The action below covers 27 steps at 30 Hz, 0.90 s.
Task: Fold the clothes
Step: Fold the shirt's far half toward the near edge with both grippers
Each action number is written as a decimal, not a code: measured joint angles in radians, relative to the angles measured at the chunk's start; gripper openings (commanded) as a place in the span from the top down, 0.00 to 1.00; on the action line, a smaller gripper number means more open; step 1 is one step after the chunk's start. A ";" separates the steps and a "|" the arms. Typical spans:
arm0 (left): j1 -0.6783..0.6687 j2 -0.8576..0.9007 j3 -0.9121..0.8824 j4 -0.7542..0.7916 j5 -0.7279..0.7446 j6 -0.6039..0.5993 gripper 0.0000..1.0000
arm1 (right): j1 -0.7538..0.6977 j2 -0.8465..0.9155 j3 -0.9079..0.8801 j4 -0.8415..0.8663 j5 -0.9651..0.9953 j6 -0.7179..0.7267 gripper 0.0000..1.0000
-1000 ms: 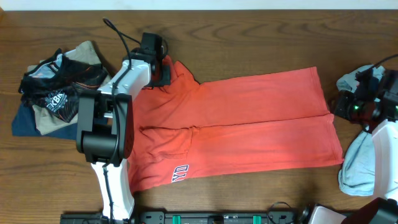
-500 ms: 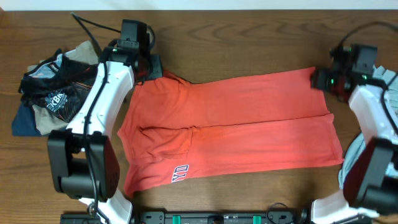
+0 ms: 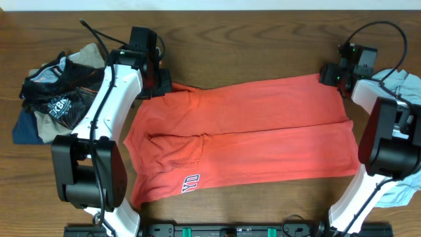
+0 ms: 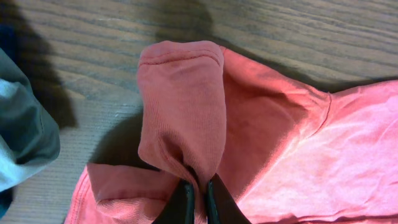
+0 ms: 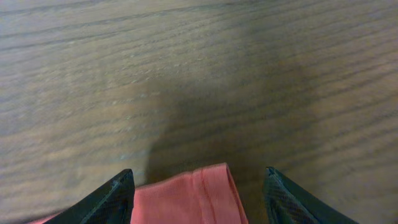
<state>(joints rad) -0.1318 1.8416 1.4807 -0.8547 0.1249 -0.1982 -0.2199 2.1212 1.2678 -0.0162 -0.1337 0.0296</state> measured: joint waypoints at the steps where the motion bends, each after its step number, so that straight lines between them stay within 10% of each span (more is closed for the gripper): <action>1: 0.000 0.000 0.000 -0.001 0.000 -0.005 0.94 | 0.001 0.008 0.000 0.014 0.001 0.002 0.35; 5: 0.000 0.000 -0.005 -0.001 0.000 -0.013 0.94 | 0.006 0.016 0.001 0.038 0.001 0.008 0.41; 11: 0.000 0.000 -0.024 -0.002 0.000 -0.015 0.94 | 0.024 0.019 0.005 0.020 0.020 0.014 0.99; 27: 0.000 0.000 -0.028 -0.053 0.000 -0.015 0.94 | -0.010 -0.063 0.032 -0.274 0.081 0.037 0.99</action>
<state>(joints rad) -0.1318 1.8416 1.4528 -0.9081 0.1249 -0.2134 -0.2295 2.0583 1.3003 -0.2901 -0.0528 0.0669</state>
